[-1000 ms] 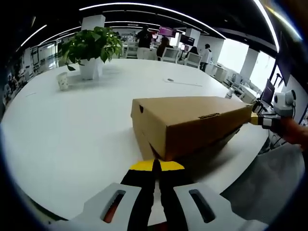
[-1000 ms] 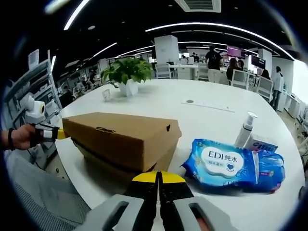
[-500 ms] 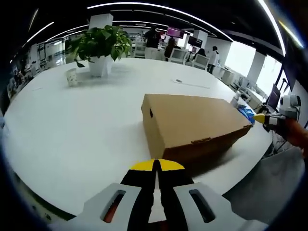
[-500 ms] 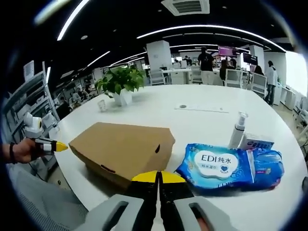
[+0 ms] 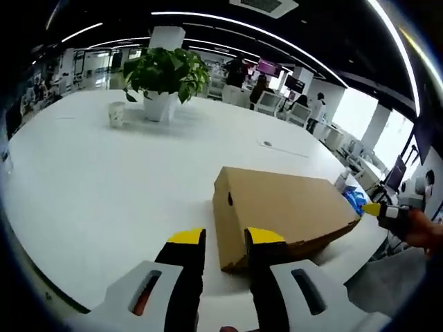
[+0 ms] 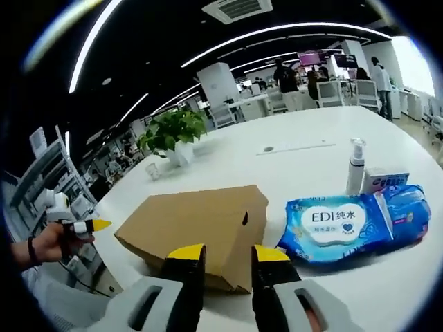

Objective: Operate the shoe box by opening the lid, removing the specified soft item, and placing it in the target area until the item is outside and the box remains undamaged.

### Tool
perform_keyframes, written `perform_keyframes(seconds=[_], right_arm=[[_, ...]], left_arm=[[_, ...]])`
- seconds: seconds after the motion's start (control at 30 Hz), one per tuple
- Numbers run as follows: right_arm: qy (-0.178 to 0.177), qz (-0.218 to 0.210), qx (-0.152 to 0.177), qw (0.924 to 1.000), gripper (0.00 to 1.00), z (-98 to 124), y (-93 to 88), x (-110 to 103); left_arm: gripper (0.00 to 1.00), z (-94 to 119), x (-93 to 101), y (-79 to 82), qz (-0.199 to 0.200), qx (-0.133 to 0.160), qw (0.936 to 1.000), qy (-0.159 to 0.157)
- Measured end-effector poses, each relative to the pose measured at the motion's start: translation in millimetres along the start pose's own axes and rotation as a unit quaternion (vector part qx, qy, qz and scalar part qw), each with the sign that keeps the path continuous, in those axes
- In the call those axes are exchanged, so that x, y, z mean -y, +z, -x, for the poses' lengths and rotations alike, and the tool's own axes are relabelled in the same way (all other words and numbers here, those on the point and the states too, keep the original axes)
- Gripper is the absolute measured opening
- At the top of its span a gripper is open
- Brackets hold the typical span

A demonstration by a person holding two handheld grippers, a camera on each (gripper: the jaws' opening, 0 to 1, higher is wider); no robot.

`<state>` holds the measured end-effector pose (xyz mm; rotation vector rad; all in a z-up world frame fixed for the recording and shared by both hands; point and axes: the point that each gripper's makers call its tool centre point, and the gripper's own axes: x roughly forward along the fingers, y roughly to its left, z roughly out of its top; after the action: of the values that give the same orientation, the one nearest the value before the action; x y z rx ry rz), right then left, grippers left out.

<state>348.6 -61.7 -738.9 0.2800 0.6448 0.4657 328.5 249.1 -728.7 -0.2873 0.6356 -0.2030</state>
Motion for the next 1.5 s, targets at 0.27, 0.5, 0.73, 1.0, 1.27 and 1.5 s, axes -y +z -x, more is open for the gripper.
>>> perform_keyframes(seconds=[0.27, 0.5, 0.73, 1.0, 1.27, 1.5], right_arm=[[-0.001, -0.011, -0.050, 0.9987, 0.26, -16, -30.7, -9], [-0.015, -0.015, -0.038, 0.9990, 0.26, -25, -27.9, -3], [-0.033, -0.011, -0.038, 0.9987, 0.26, -39, -13.5, 4], [-0.046, -0.019, -0.035, 0.9981, 0.26, -49, -1.4, 16], [-0.060, -0.021, -0.041, 0.9971, 0.26, -55, 9.2, 30], [-0.069, -0.017, -0.045, 0.9964, 0.26, -54, 13.9, 39]], left_arm=[[0.13, -17, 18.8, -32.6, 0.004, -0.060, 0.9978, -0.028], [0.14, -21, 14.2, -32.6, 0.029, -0.067, 0.9967, -0.036], [0.14, -36, 16.7, -22.2, 0.013, -0.069, 0.9970, -0.031], [0.14, -62, 18.3, -3.2, -0.007, -0.069, 0.9974, -0.022], [0.14, -84, 27.4, 10.6, -0.044, -0.077, 0.9958, -0.021], [0.14, -97, 31.5, 17.3, -0.049, -0.080, 0.9952, -0.026]])
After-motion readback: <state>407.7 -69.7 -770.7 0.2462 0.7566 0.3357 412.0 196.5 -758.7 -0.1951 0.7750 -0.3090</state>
